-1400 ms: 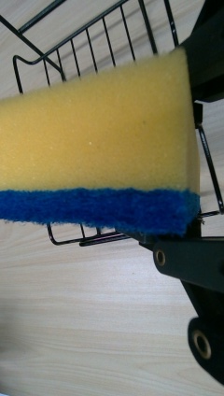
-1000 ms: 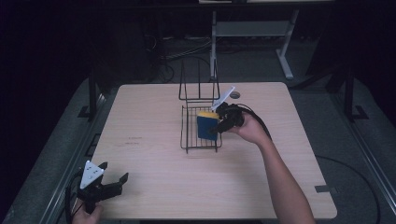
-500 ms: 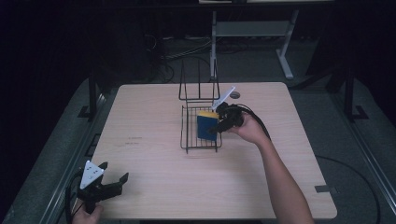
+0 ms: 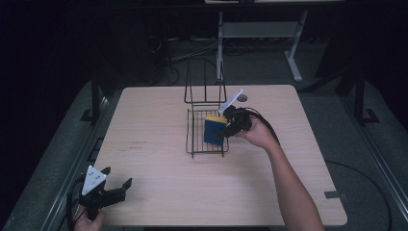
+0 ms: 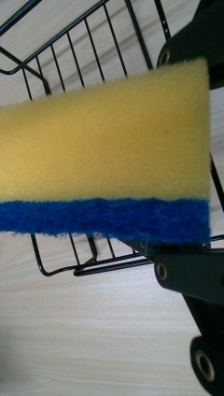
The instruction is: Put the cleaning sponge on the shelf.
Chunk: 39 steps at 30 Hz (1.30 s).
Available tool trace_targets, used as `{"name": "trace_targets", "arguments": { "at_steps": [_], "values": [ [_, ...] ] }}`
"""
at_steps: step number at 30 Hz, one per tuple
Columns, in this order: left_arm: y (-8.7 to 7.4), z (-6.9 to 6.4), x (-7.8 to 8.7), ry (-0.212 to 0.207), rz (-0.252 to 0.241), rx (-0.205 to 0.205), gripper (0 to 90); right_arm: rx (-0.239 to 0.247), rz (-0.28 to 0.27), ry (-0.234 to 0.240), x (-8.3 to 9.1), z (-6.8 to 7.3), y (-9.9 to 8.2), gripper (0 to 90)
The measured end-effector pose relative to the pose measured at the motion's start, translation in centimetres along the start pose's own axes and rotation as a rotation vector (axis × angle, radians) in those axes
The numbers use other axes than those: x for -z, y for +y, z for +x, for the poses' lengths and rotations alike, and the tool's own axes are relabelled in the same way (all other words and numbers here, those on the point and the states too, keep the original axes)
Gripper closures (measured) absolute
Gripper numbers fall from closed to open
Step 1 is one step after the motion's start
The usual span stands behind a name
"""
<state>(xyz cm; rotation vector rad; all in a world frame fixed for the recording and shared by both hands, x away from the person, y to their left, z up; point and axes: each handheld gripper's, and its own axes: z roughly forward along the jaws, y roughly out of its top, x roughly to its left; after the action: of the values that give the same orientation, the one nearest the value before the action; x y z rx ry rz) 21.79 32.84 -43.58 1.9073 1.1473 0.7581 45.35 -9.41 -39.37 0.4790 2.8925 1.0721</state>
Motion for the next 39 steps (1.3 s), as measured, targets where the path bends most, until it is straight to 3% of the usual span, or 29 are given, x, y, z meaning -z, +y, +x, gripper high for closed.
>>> {"name": "trace_targets", "arguments": {
  "at_steps": [29,39],
  "values": [
    [0.06,-0.07,0.07,0.0,-0.002,-0.001,14.1,-0.021,0.007,-0.007,0.2,0.43,-0.04,32.4],
    [0.05,-0.08,0.0,-0.001,-0.001,-0.003,14.1,-0.031,-0.007,-0.016,0.38,0.44,-0.99,28.4]
  ]
}}
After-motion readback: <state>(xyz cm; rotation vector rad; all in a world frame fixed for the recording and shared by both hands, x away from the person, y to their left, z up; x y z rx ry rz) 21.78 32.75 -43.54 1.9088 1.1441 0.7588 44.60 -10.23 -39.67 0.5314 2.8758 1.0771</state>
